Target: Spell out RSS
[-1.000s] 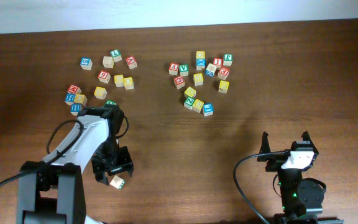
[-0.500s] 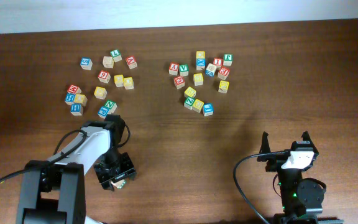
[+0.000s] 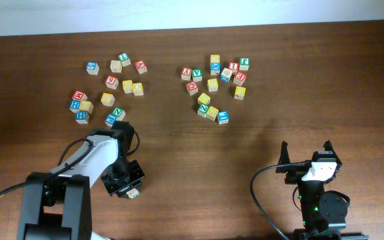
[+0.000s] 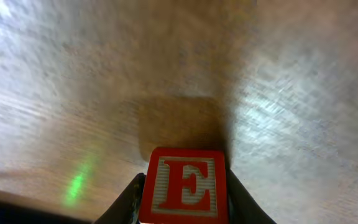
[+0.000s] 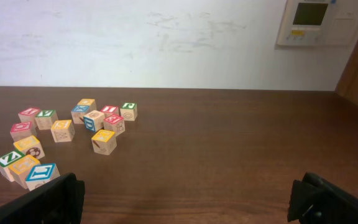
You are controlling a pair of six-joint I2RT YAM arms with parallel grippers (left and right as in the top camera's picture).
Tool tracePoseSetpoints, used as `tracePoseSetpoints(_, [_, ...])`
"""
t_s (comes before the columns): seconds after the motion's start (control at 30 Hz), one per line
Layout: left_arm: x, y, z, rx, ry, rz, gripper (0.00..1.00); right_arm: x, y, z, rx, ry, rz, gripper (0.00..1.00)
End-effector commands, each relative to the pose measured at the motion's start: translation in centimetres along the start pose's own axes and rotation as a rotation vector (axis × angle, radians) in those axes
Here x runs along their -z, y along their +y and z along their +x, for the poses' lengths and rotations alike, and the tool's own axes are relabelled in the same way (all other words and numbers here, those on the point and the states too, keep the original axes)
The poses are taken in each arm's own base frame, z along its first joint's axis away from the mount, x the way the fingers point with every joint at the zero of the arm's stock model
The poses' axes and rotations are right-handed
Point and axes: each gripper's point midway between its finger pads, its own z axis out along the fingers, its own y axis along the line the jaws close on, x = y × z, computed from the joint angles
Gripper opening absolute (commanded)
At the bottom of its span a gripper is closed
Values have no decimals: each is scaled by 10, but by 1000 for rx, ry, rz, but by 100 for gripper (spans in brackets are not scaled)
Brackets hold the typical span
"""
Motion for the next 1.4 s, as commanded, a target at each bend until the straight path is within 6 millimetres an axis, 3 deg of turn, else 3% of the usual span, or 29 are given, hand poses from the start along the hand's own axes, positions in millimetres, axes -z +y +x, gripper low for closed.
tracePoseSetpoints(0.0, [23, -16, -24, -22, -95, 41, 25, 0, -1, 3, -11, 5, 6, 98])
tracePoseSetpoints(0.2, [61, -46, -49, -37, -184, 147, 25, 0, -1, 3, -11, 5, 6, 98])
tracePoseSetpoints(0.37, [76, -77, -57, -63, -203, 300, 25, 0, -1, 3, -11, 5, 6, 98])
tracePoseSetpoints(0.57, [91, -106, -73, 36, -240, 459, 23, 0, -2, 3, -11, 5, 6, 98])
tracePoseSetpoints(0.7, [95, -112, -80, 143, -241, 496, 23, 0, -1, 3, -11, 5, 6, 98])
tracePoseSetpoints(0.83, [84, -117, -79, 299, -152, 520, 25, 0, -1, 3, -11, 5, 6, 98])
tracePoseSetpoints(1.1, [68, -153, -71, 269, 41, 654, 24, 0, -1, 3, -11, 5, 6, 98])
tracePoseSetpoints(1.23, [71, -153, -79, 272, 24, 675, 41, 0, -1, 3, -11, 5, 6, 98])
tracePoseSetpoints(1.37, [75, -145, -87, 304, 32, 699, 42, 0, -1, 3, -11, 5, 6, 98])
